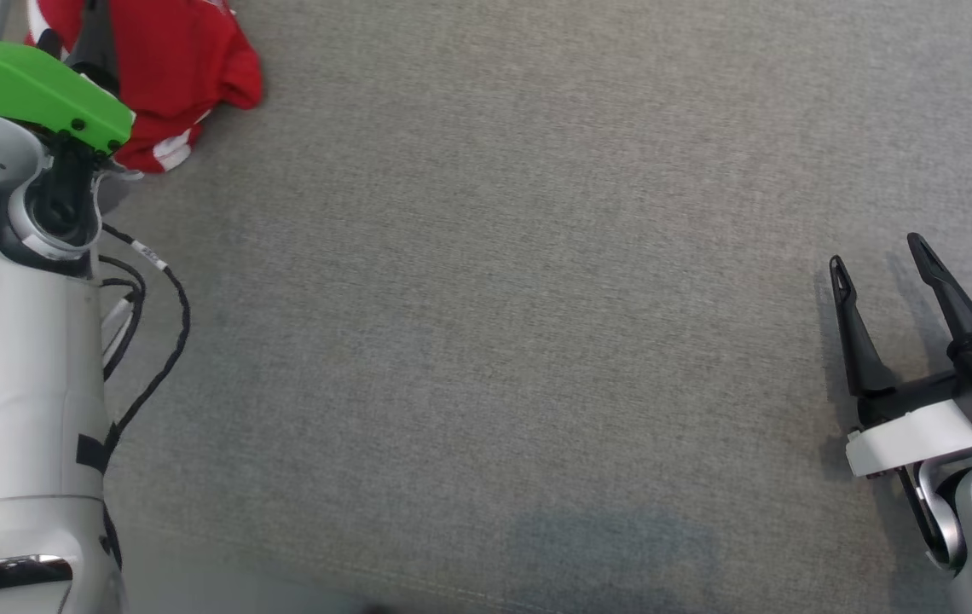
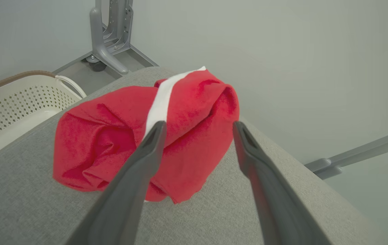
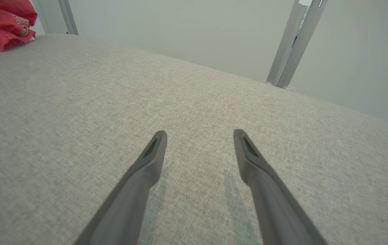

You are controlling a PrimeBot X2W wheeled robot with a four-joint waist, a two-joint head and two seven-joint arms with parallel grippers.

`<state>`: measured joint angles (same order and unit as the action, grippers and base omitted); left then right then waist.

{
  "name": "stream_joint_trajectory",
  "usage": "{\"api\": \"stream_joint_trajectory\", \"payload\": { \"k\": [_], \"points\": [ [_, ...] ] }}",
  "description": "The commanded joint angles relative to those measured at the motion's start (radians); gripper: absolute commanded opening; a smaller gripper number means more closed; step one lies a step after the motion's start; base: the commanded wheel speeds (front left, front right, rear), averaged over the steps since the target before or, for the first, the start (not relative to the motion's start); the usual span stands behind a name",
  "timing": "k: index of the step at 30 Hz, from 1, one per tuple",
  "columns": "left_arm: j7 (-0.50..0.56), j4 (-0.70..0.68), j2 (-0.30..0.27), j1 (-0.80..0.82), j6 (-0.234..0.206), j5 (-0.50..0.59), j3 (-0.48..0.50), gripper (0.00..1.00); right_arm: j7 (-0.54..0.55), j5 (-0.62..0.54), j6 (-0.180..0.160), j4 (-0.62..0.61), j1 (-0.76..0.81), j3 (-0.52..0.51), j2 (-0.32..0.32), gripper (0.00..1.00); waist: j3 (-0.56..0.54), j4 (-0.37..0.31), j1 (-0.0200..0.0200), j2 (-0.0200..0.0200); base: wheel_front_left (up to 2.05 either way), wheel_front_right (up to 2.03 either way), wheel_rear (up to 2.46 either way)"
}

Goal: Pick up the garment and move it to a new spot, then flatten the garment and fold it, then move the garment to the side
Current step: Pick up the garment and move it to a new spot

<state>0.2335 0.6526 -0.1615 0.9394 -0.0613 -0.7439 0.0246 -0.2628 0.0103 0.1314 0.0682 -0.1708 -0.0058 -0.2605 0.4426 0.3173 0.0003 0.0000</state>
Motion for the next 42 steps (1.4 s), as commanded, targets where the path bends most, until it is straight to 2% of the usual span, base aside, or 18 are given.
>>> {"api": "stream_joint_trajectory", "payload": {
  "k": [1,7,11,12,14,15,23,29,32,38,42],
  "points": [
    [0.005,0.027,-0.019,0.024,0.007,0.011,-0.005,1.0,-0.003,0.006,-0.001,-0.004,0.007,0.001,-0.004,1.0,0.061,-0.105,-0.0003,0.0,0.0,0.0,0.0],
    [0.002,0.209,-0.077,0.055,0.011,0.016,0.005,1.0,-0.003,0.007,-0.001,-0.012,0.05,0.016,-0.015,1.0,0.026,-0.174,-0.0003,0.0,0.0,0.0,0.0],
    [-0.006,0.304,-0.079,0.059,0.023,0.01,0.004,1.0,-0.003,0.013,-0.001,-0.028,0.086,-0.007,-0.024,1.0,0.011,-0.196,-0.0003,0.0,0.0,0.0,0.0],
    [-0.006,0.324,-0.077,0.057,0.028,0.009,0.001,0.65,-0.003,0.014,-0.001,-0.03,0.093,-0.013,-0.023,1.0,0.007,-0.198,-0.0003,0.0,0.0,0.0,0.0],
    [-0.023,0.357,-0.075,0.051,0.039,0.005,0.001,0.29,-0.003,0.017,-0.001,-0.032,0.108,-0.019,-0.025,1.0,-0.008,-0.2,-0.0003,0.0,0.0,0.0,0.0],
    [-0.029,0.372,-0.075,0.048,0.047,0.01,-0.004,0.0,-0.003,0.016,-0.001,-0.031,0.117,-0.022,-0.025,1.0,-0.016,-0.199,-0.0003,0.0,0.0,0.0,0.0],
    [-0.063,0.434,-0.043,0.075,0.092,-0.01,-0.005,0.0,-0.003,0.016,-0.001,-0.011,0.146,-0.013,-0.011,1.0,-0.1,-0.166,-0.0003,0.0,0.0,0.0,0.0],
    [-0.046,0.416,0.038,0.111,0.16,-0.083,0.02,0.0,-0.003,0.024,-0.001,0.018,0.136,0.003,0.022,1.0,-0.194,-0.138,-0.0003,0.0,0.0,0.0,0.0],
    [-0.037,0.386,0.063,0.101,0.179,-0.084,-0.01,0.0,-0.003,0.03,-0.001,0.033,0.136,0.006,0.046,1.0,-0.247,-0.131,-0.0003,0.0,0.0,0.0,0.0],
    [0.0,0.261,0.103,0.033,0.192,-0.108,-0.109,0.0,-0.003,0.029,-0.001,0.05,0.137,-0.008,0.083,1.0,-0.303,-0.137,-0.0003,0.0,0.0,0.0,0.0],
    [0.079,0.061,0.111,-0.069,0.194,-0.26,-0.223,0.0,-0.003,0.028,-0.001,0.049,0.144,-0.021,0.094,1.0,-0.317,-0.153,-0.0003,0.0,0.0,0.0,0.0]
  ]
}}
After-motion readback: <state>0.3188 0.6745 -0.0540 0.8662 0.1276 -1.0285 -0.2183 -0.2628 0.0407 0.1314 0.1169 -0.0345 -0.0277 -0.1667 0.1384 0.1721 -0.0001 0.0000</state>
